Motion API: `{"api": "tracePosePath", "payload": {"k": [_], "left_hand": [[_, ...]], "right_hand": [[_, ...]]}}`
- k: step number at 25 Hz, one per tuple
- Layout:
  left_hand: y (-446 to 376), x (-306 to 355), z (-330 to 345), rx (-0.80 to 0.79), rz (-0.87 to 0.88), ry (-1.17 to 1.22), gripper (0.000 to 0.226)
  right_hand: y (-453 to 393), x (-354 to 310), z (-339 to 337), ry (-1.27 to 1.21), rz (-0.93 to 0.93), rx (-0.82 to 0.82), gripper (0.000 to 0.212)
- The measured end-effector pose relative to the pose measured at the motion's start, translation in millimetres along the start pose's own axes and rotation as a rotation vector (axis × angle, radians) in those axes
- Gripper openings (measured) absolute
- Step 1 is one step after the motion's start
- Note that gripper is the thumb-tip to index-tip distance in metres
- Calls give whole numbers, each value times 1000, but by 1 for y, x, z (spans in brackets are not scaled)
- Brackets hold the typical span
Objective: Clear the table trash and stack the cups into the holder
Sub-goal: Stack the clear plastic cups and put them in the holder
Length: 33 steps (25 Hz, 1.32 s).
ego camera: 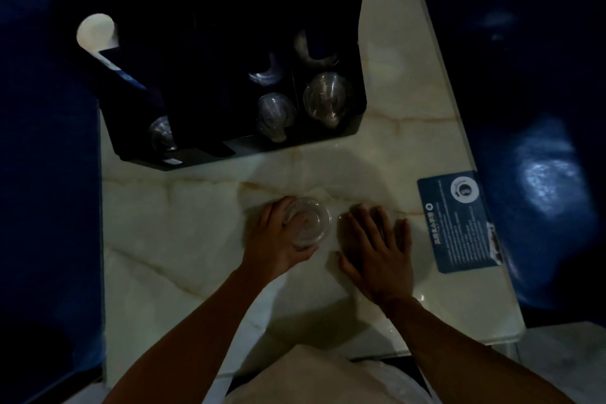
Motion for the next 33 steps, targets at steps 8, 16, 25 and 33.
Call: {"api": "tracePosePath", "payload": {"k": [8,16,25,33], "left_hand": [[-7,6,-11,-125,1,-59,64],[-6,-2,-36,-88,12,108,63],[10,-38,-63,-154,-66,193,71],[29,-83,-100,-59,-97,265,67]], "right_hand": [[0,0,-2,15,6,-27,80],[-2,-4,-11,23,29,-75,78],[-20,-41,-29,-22,137,-131,81],[-40,-86,-38,-79,32,-99,69]]}}
Point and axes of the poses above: each hand's wrist, its own y-axis away from the middle knuckle, its own z-axis out of the palm, x = y × z, the point moved 1 cm from there along -y, towards the middle knuckle, and after that the axes turned 9 degrees about x, right-handed, at the moved point
